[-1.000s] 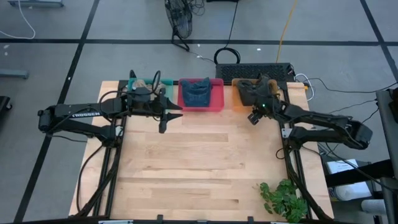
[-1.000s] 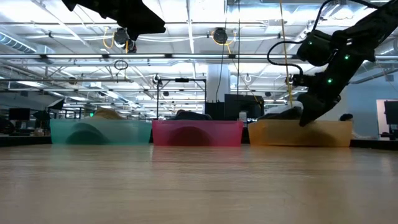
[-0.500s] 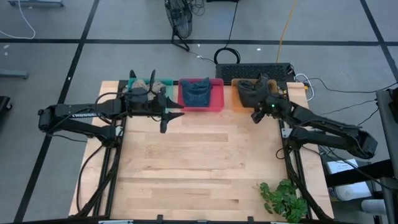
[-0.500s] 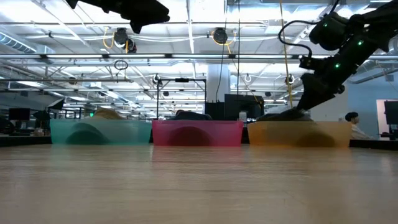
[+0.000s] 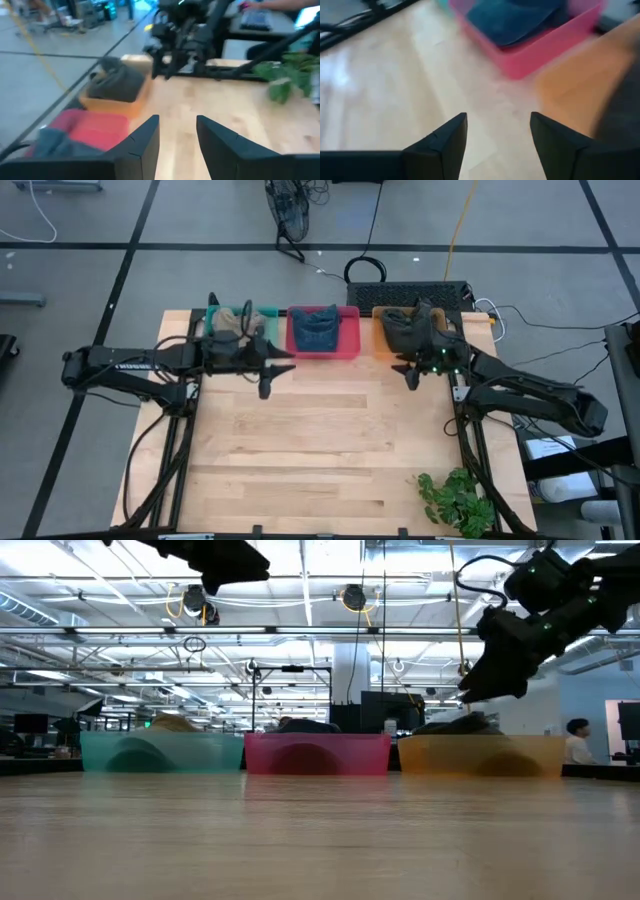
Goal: Pick & Place hat
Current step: Return to Home Position
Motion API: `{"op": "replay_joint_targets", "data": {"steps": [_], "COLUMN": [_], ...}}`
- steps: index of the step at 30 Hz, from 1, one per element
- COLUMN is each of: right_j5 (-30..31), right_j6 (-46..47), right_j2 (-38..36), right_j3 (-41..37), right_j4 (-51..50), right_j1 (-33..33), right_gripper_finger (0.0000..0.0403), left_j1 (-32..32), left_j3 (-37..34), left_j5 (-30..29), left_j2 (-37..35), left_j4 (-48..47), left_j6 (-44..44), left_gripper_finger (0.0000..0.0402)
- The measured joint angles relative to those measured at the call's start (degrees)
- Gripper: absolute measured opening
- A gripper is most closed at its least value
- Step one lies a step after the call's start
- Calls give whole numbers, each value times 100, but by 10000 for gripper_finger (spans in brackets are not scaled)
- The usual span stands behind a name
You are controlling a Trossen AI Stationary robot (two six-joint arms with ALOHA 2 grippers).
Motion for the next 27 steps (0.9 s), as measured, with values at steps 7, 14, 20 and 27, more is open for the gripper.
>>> {"op": "replay_joint_targets", "data": {"steps": [7,14,20,27], "right_j5": [-353,-28,-23,-230], "right_j6": [411,424,259,306], "right_j2": [-92,-686,-1329,-1946], "right_j3": [-974,-1555,-1723,-1892], "right_j4": [1330,1835,1907,1736], "right_j1": [474,813,830,858], "right_gripper_finger": [166,98,33,6], "left_j1": [-514,-725,-778,-1101], "left_j3": [-635,-1926,-2920,-3866], "left_j5": [-372,-1052,-1285,-1423], "left_j2": [-149,-1131,-2352,-2609], "left_j4": [783,1639,1676,2442], "left_j6": [-244,-307,-879,-1135], "left_gripper_finger": [140,140,140,140]}}
